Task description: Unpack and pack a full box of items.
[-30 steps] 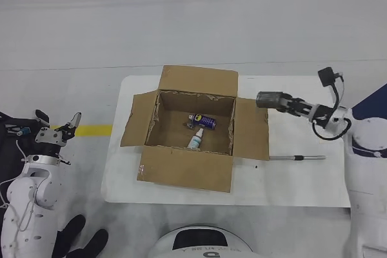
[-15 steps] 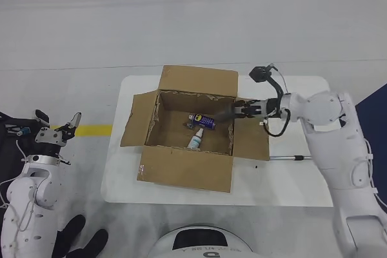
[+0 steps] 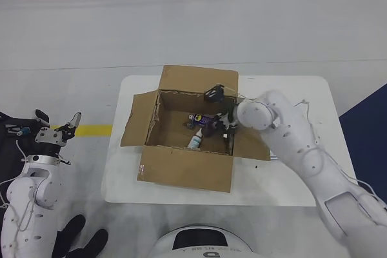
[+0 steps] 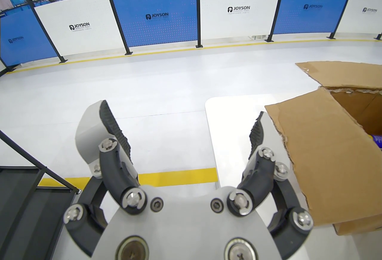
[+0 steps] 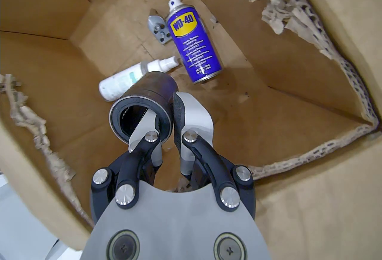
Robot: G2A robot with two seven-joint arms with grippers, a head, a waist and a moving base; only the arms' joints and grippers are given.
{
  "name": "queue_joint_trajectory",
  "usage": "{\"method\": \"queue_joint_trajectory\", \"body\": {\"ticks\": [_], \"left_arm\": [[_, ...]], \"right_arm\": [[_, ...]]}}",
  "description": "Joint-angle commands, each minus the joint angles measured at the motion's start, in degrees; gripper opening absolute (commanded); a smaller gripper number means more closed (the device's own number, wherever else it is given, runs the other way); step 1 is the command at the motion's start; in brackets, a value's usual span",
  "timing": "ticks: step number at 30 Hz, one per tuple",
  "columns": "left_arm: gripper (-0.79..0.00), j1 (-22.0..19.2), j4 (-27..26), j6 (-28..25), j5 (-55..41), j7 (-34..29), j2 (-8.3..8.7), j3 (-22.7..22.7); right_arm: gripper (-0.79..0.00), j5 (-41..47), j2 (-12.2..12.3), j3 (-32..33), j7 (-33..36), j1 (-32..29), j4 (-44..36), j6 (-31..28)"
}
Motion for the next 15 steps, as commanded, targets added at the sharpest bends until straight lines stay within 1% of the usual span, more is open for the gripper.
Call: {"method": "queue_joint_trajectory", "body": {"ticks": [1,3,6,7,8,10,11,12,14,15], "left_arm": [[0.000,0.00,0.00,0.00,0.00,0.00,0.00,0.00],[0.000,0.00,0.00,0.00,0.00,0.00,0.00,0.00],[0.000,0.00,0.00,0.00,0.00,0.00,0.00,0.00],[0.000,0.00,0.00,0.00,0.00,0.00,0.00,0.00],[0.000,0.00,0.00,0.00,0.00,0.00,0.00,0.00],[0.000,0.00,0.00,0.00,0.00,0.00,0.00,0.00],[0.000,0.00,0.00,0.00,0.00,0.00,0.00,0.00],[0.000,0.00,0.00,0.00,0.00,0.00,0.00,0.00],[0.000,0.00,0.00,0.00,0.00,0.00,0.00,0.00],[0.000,0.00,0.00,0.00,0.00,0.00,0.00,0.00]], "right_arm": [[-0.785,-5.58,-0.50,-2.59,-0.85,0.59,0.53,1.83],[-0.785,-8.28,-1.08,-4.83,-0.40,1.03,1.21,2.18],[-0.785,-9.58,-1.87,-6.64,-0.47,1.70,2.52,2.44],[-0.566,-9.85,-2.10,-7.10,-0.50,1.85,2.81,2.49],[-0.474,-9.90,-2.31,-7.38,-0.59,1.96,3.06,2.65],[-0.406,-10.06,-2.59,-7.71,-0.82,2.03,3.03,2.93],[-0.320,-9.81,-2.69,-7.58,-1.05,2.01,2.66,3.06],[-0.172,-9.74,-2.71,-7.30,-1.29,1.93,2.45,3.35],[-0.003,-10.00,-2.65,-6.50,-2.30,1.68,1.78,4.00],[0.000,-9.97,-2.55,-5.85,-2.57,1.55,1.32,4.35]]}}
